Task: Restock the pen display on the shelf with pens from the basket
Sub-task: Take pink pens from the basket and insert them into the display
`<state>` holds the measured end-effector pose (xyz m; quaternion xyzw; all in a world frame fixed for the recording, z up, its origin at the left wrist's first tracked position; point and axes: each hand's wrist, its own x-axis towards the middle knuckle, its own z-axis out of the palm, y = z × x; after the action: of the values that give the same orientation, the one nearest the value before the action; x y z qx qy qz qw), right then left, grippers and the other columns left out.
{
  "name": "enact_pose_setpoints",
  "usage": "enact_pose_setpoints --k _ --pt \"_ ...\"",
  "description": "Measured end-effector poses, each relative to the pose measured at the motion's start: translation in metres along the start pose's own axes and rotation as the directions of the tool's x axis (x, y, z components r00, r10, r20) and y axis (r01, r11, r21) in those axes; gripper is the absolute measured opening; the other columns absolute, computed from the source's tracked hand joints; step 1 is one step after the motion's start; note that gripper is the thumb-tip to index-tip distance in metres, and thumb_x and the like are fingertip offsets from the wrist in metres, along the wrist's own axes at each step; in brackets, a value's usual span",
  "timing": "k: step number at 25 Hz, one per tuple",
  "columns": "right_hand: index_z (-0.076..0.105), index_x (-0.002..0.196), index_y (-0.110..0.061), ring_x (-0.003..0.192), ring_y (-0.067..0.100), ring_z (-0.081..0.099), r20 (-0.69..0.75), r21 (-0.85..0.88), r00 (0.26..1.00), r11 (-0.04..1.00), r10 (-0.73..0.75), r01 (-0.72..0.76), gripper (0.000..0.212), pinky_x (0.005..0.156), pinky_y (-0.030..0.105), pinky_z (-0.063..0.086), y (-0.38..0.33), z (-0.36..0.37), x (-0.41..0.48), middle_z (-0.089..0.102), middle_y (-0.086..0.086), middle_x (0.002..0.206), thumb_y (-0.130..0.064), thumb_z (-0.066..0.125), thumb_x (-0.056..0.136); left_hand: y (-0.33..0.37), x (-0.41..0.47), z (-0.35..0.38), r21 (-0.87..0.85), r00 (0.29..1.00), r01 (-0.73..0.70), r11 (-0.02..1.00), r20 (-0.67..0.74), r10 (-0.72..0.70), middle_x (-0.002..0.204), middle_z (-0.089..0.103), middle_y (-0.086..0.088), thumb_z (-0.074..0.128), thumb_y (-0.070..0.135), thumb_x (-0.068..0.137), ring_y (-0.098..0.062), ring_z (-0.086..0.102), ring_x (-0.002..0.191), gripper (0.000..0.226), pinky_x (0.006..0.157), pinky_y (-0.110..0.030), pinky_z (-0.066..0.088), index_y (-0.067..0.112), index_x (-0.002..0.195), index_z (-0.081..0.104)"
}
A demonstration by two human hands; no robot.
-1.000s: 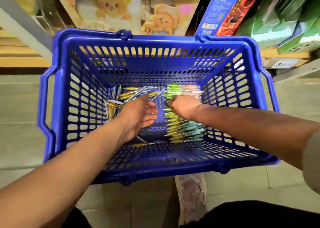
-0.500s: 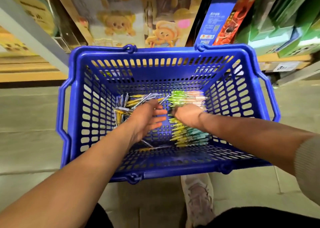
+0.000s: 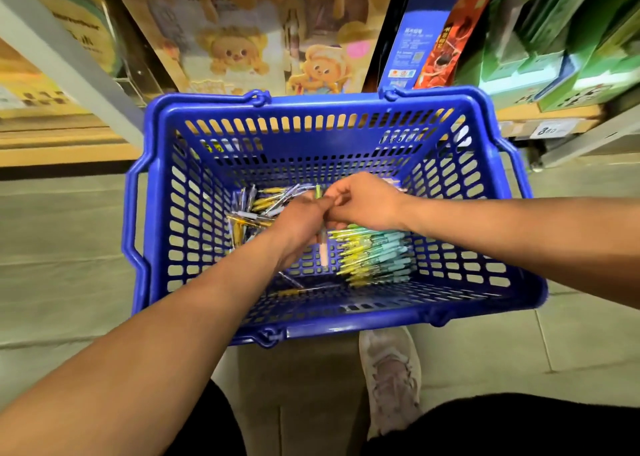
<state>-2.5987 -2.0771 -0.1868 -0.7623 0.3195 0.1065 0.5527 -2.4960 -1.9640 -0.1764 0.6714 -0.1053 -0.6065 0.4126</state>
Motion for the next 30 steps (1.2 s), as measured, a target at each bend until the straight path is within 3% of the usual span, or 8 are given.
enact_pose_setpoints --k 3,5,7,9,11,20,26,30 --pt "0.074 0.089 -0.016 0.071 0.006 0.074 0.043 0.149 0.994 0.983 0.102 -0.107 0.01 0.067 0.018 0.058 0.007 -0.009 0.005 0.077 0.009 0.084 -0.007 0.076 0.088 -0.002 0.001 0.003 0.014 1.0 -0.022 1.0 -0.021 0.022 0.111 0.073 -0.004 0.045 0.032 0.108 -0.018 0.073 0.091 0.02 0.083 -0.042 0.058 0.017 0.118 0.054" --pt "0.072 0.091 -0.022 0.07 -0.002 0.068 -0.034 -0.19 0.987 0.969 0.155 -0.158 0.009 0.065 0.011 0.05 0.024 -0.024 0.015 0.075 -0.003 0.089 -0.013 0.076 0.09 -0.002 0.003 -0.003 -0.002 0.998 -0.01 1.0 -0.059 0.01 0.122 0.069 -0.005 0.044 0.034 0.108 -0.02 0.072 0.093 0.035 0.072 -0.039 0.061 0.012 0.135 0.046" --pt "0.073 0.097 -0.024 0.079 0.0 0.066 -0.045 -0.518 0.985 0.839 0.165 -0.164 0.008 0.07 0.01 0.048 0.047 -0.03 0.024 0.073 -0.008 0.097 -0.018 0.073 0.092 -0.009 0.002 -0.011 -0.072 0.997 0.013 0.997 -0.08 -0.019 0.11 0.071 -0.004 0.046 0.033 0.108 -0.017 0.072 0.077 0.043 0.057 -0.029 0.057 0.009 0.143 0.039" --pt "0.073 0.105 -0.02 0.087 0.013 0.066 0.009 -0.709 0.986 0.696 0.167 -0.111 0.013 0.079 0.018 0.049 0.067 -0.027 0.029 0.072 -0.003 0.101 -0.019 0.068 0.094 -0.017 0.0 -0.017 -0.077 0.996 0.04 0.996 -0.082 -0.046 0.093 0.073 -0.004 0.048 0.031 0.107 -0.013 0.067 0.059 0.037 0.047 -0.022 0.049 0.007 0.136 0.044" --pt "0.073 0.104 -0.018 0.082 0.019 0.06 0.029 -0.804 0.987 0.59 0.161 -0.072 0.015 0.072 0.022 0.044 0.081 -0.019 0.033 0.07 0.0 0.097 -0.015 0.061 0.095 -0.021 0.001 -0.022 -0.069 0.994 0.07 0.995 -0.077 -0.075 0.085 0.072 -0.005 0.049 0.026 0.107 -0.013 0.06 0.052 0.024 0.044 -0.021 0.041 0.009 0.124 0.05" --pt "0.061 0.128 -0.01 0.114 0.033 0.061 0.183 -0.971 0.982 0.161 0.048 0.174 0.037 0.074 0.037 0.05 0.1 0.007 0.047 0.058 0.012 0.128 0.0 0.059 0.093 -0.02 0.017 -0.024 -0.142 0.984 0.147 0.979 -0.084 -0.16 0.082 0.072 -0.004 0.046 0.021 0.107 -0.017 0.062 0.061 0.015 0.056 -0.027 0.046 0.012 0.114 0.055" --pt "0.055 0.123 -0.005 0.084 0.029 0.064 0.133 -0.955 0.991 0.266 -0.014 0.132 0.027 0.066 0.038 0.057 0.086 -0.001 0.039 0.062 0.011 0.108 -0.019 0.056 0.099 -0.024 0.022 -0.024 -0.156 0.979 0.164 0.974 -0.097 -0.181 0.113 0.07 -0.01 0.044 0.023 0.109 -0.025 0.068 0.092 0.025 0.082 -0.042 0.058 0.009 0.129 0.051" --pt "0.06 0.098 -0.015 0.072 0.02 0.064 -0.006 -0.72 0.986 0.685 -0.164 0.109 0.013 0.065 0.033 0.055 0.053 -0.007 0.029 0.068 0.002 0.089 -0.025 0.063 0.09 -0.023 0.02 -0.019 -0.156 0.986 0.108 0.982 -0.107 -0.125 0.133 0.064 -0.009 0.049 0.024 0.107 -0.026 0.063 0.103 0.023 0.094 -0.046 0.056 0.015 0.128 0.053"
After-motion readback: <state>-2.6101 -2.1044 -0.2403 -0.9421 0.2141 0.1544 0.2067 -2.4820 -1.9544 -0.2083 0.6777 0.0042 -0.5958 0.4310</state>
